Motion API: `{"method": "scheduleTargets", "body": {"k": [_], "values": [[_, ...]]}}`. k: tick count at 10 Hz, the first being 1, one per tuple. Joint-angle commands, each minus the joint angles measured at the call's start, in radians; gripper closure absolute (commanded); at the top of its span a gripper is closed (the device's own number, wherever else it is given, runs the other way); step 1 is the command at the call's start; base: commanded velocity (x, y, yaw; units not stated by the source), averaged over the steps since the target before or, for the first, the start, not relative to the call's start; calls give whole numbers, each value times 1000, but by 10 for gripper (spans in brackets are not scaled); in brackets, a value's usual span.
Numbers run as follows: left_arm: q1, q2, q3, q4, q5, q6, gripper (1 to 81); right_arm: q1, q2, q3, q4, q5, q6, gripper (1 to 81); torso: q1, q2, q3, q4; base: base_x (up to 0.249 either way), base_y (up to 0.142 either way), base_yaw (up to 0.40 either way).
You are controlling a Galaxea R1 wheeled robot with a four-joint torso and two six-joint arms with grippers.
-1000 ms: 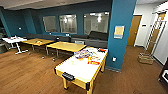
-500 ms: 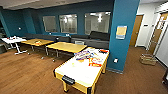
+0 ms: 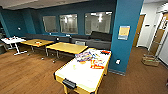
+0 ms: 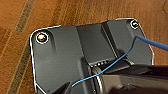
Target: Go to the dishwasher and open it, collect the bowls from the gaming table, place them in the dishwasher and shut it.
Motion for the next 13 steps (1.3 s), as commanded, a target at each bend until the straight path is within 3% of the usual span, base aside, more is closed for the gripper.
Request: {"method": "scheduleTargets", "body": {"k": [1,13], "values": [[-44,5,1,-2,46,4,10,45,5,4,1,-46,1,10,0,0,0,0,152,87,0],[-44,5,1,-5,46,4,10,45,5,1,1,-46,1,10,0,0,0,0,139,124,0]]}}
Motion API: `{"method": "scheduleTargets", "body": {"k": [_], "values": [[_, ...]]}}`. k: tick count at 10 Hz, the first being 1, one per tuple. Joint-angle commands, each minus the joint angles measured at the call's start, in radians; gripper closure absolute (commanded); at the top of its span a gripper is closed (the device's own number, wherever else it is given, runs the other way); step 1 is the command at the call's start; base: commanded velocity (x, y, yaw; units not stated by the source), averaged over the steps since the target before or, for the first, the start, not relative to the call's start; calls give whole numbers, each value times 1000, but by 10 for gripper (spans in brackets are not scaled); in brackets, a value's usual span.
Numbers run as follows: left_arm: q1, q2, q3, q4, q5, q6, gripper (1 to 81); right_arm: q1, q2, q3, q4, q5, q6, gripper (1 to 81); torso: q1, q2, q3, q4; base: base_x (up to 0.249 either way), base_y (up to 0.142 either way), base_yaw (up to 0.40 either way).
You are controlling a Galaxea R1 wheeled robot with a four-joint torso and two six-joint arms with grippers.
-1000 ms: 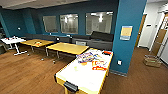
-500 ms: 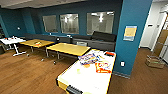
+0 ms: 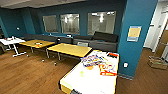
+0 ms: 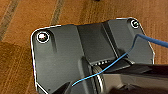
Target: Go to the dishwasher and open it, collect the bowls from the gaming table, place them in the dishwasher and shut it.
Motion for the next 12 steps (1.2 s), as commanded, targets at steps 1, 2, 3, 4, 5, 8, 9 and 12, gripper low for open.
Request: {"method": "scheduleTargets", "body": {"k": [1,2,3,4,5,8,9,12], "values": [[-47,5,1,-5,46,4,10,47,5,3,1,-46,1,10,0,0,0,0,127,137,0],[-47,4,1,-5,46,4,10,47,5,2,1,-46,1,10,0,0,0,0,127,137,0],[-47,5,1,-5,46,4,10,45,5,2,1,-46,1,10,0,0,0,0,126,137,0],[-47,5,1,-5,46,2,10,46,5,0,1,-46,1,10,0,0,0,0,126,137,0],[-47,5,1,-5,46,4,10,45,5,2,1,-46,1,10,0,0,0,0,127,137,0],[-47,5,1,-5,46,4,10,47,5,2,1,-46,1,10,0,0,0,0,124,136,0],[-47,7,1,-5,46,4,10,45,5,2,1,-46,1,10,0,0,0,0,124,136,0],[-47,5,1,-3,46,2,10,45,3,0,1,-46,1,10,0,0,0,0,123,135,0]]}}
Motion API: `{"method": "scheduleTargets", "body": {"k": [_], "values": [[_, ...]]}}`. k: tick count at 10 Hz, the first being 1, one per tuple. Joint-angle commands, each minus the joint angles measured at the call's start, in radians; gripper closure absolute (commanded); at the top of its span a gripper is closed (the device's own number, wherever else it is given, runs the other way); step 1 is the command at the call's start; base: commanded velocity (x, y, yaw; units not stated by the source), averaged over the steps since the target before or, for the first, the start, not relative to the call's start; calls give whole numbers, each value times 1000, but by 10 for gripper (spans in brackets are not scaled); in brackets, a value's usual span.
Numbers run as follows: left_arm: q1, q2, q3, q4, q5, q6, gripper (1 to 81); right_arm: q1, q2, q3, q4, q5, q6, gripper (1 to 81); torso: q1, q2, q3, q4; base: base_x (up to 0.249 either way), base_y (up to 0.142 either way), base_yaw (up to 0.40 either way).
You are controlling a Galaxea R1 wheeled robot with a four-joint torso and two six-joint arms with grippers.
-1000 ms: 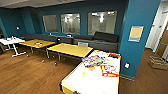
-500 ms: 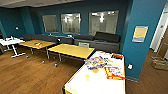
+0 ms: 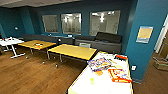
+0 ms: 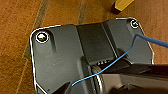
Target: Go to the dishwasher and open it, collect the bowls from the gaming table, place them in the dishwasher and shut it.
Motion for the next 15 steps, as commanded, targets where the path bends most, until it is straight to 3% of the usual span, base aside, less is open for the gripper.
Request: {"method": "scheduleTargets", "body": {"k": [1,10,15], "values": [[-47,5,1,-6,46,2,10,50,6,3,1,-46,1,10,0,0,0,0,111,131,0],[-47,5,1,-4,46,2,10,50,8,2,1,-46,1,10,0,0,0,0,101,113,0],[-47,5,1,-6,46,2,10,48,8,2,1,-46,1,10,0,0,0,0,76,51,0]]}}
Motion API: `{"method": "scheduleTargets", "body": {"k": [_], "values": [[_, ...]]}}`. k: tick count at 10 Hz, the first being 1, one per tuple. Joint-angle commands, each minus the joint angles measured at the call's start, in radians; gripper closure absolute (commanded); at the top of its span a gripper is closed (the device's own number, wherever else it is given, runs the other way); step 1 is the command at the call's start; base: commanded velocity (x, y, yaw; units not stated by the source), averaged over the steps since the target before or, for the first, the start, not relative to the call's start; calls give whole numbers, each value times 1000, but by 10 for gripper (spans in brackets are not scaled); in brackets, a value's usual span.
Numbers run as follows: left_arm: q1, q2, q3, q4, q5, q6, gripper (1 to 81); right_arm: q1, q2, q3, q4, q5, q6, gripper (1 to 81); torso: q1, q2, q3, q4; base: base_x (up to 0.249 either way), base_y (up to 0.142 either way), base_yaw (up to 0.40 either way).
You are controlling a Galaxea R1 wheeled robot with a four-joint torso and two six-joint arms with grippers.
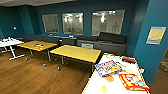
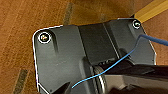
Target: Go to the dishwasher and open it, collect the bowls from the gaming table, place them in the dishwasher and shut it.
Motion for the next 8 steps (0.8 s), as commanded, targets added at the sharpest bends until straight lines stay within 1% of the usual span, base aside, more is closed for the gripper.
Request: {"method": "scheduleTargets", "body": {"k": [1,5,8], "values": [[-44,9,2,-6,46,2,10,45,2,1,1,-48,1,10,0,0,0,0,0,0,0],[-44,9,2,-4,48,1,10,45,2,1,1,-48,1,10,-1,0,0,0,0,0,0],[-44,6,7,8,43,2,10,43,1,0,1,-48,1,10,-1,0,0,0,0,0,0]]}}
